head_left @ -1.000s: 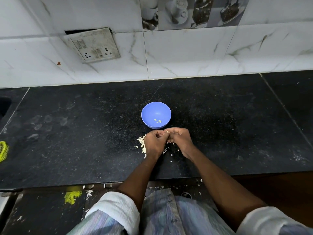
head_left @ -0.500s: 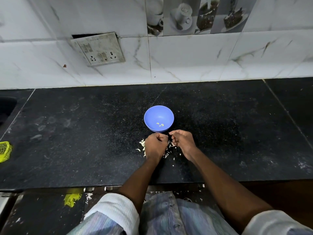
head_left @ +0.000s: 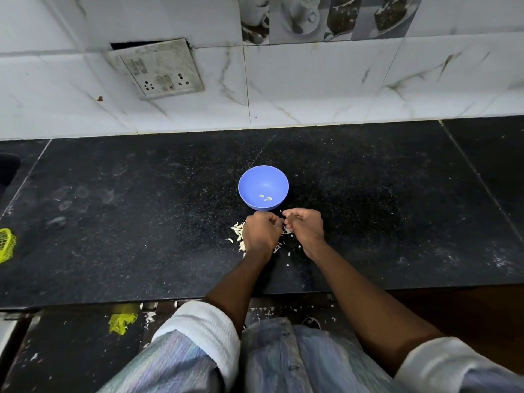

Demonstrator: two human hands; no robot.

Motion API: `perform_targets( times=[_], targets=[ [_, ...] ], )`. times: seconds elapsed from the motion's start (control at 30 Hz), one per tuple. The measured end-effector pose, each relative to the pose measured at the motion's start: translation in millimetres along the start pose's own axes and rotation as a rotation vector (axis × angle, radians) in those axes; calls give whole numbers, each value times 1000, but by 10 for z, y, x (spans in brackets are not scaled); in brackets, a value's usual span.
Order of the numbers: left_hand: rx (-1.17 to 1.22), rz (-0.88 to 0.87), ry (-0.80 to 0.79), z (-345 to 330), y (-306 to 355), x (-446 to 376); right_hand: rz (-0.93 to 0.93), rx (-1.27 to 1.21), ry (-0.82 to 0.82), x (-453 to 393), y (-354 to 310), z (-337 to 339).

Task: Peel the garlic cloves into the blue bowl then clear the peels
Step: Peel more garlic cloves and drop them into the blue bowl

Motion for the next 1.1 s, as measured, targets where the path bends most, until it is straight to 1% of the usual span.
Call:
perform_targets(
  times=[0.13,0.2,0.27,0.4,0.47,0.57,0.67,0.73,0.77,0.87,0.97,1.03,1.1],
  targets=[
    [10,-28,-1,13,31,-27,54,59,53,7,-117,-3],
    [41,-32,-16,-8,10,-43,107,131,115,3,-177,5],
    [15,-25,-9,5,-15,-44,184,231,151,23,-256,-7],
    [-27,-128,-72,22,50,-18,325,365,100,62,-494,-179],
    [-45,-90,-73,65,22,-11,362,427,91,35,-636,-285],
    [-46,11,-34,184,-60,-64,335,446,92,-81,-793,-395],
    [18,-5,-94,269,-108,-189,288,454,105,-183,-848,-453],
    [62,-13,-96,324,-191,-269,287,448,119,-193,-847,-475],
    [85,-4,-80,357,-250,-295,299,448,127,-167,-847,-486],
    [126,42,-20,497,-467,-342,429,491,153,-11,-837,-560],
    [111,104,-13,609,-770,-348,553,619,60,222,-683,-753],
    [67,125,-42,622,-947,-306,589,782,-50,329,-455,-901],
    [18,124,-81,612,-1029,-243,594,892,-149,392,-243,-998]
  ],
)
Point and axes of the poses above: each hand's wrist, its own x-axis away from the middle knuckle, its own z-axis out of the back of the hand, y = z × x, the point moved 6 cm from there along -x, towards the middle knuckle, and after that the axes turned 4 degrees about -z, right-handed, at the moved point
